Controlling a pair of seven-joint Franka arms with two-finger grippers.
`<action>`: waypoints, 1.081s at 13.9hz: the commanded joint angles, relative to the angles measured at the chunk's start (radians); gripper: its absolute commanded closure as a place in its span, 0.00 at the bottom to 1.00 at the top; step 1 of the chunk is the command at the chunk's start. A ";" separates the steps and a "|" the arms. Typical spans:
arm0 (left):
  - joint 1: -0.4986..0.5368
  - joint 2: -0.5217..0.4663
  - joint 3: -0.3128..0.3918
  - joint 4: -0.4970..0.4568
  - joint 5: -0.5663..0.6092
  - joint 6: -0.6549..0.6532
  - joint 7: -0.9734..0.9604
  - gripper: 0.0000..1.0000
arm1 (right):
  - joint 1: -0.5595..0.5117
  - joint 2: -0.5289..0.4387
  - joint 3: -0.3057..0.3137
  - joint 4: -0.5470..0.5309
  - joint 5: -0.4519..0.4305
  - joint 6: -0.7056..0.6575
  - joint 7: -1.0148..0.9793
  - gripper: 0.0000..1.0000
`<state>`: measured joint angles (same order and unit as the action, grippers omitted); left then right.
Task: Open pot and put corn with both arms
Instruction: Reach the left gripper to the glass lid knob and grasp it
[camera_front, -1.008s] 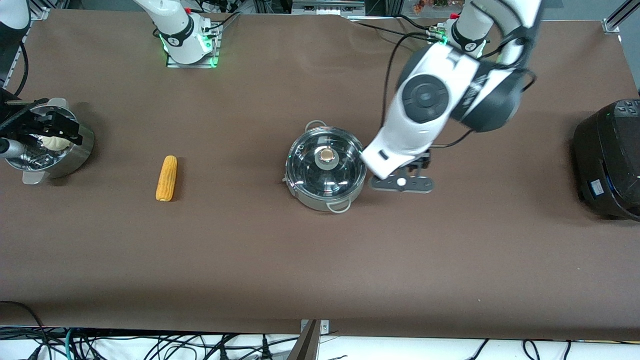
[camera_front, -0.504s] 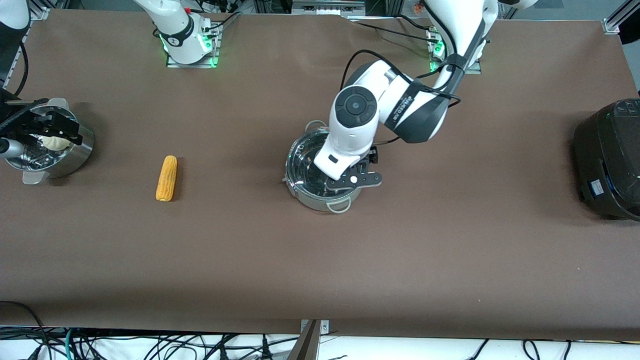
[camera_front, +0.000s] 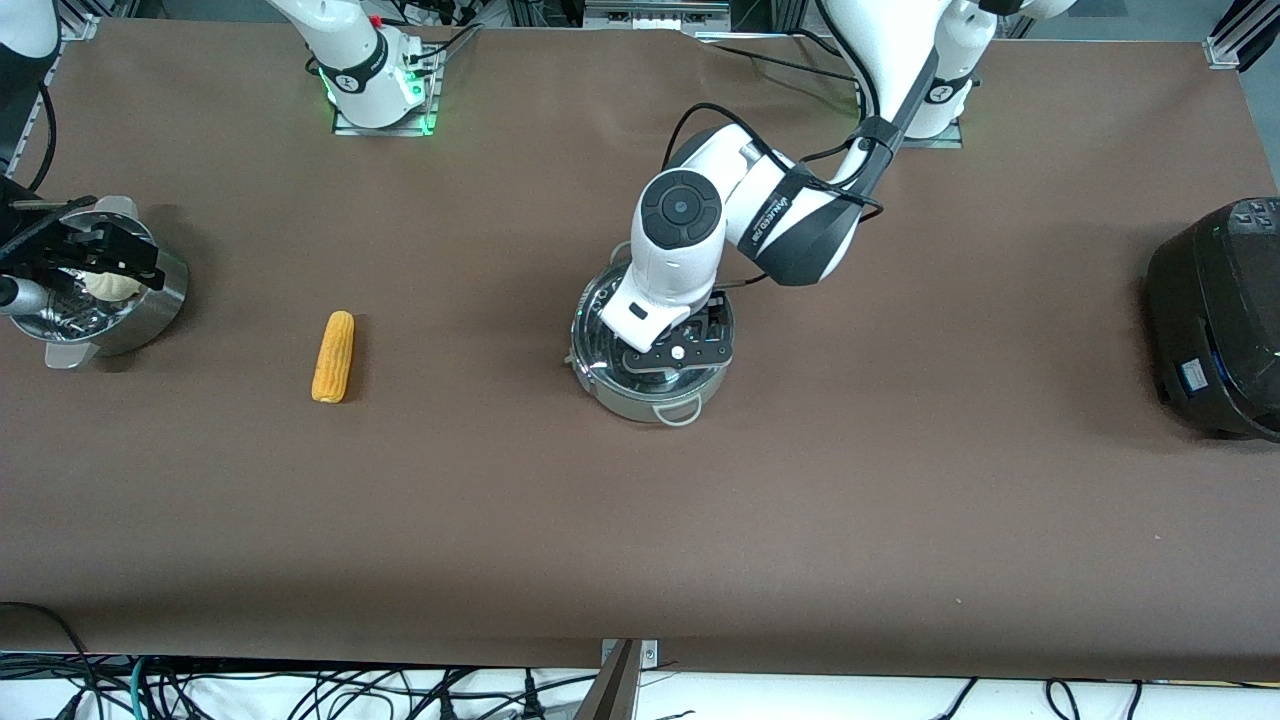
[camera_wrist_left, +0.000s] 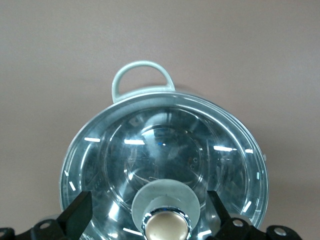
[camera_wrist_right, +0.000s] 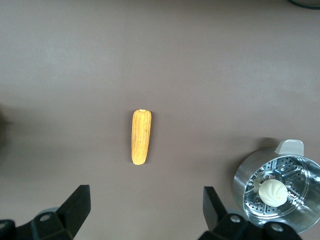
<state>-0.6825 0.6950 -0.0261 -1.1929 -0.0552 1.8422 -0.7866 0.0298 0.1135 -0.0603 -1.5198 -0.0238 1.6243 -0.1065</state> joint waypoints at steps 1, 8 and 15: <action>-0.037 0.004 0.015 -0.022 -0.014 0.011 -0.013 0.00 | -0.004 -0.005 -0.001 0.015 0.016 -0.011 0.004 0.00; -0.054 0.014 0.015 -0.039 -0.008 0.011 -0.011 0.00 | -0.004 -0.006 -0.006 0.015 0.016 -0.011 0.004 0.00; -0.052 0.015 0.015 -0.042 -0.009 0.011 -0.006 0.21 | -0.005 -0.008 -0.019 0.017 0.016 -0.012 -0.001 0.00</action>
<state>-0.7230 0.7073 -0.0241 -1.2319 -0.0552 1.8423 -0.7952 0.0296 0.1125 -0.0753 -1.5194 -0.0238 1.6243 -0.1065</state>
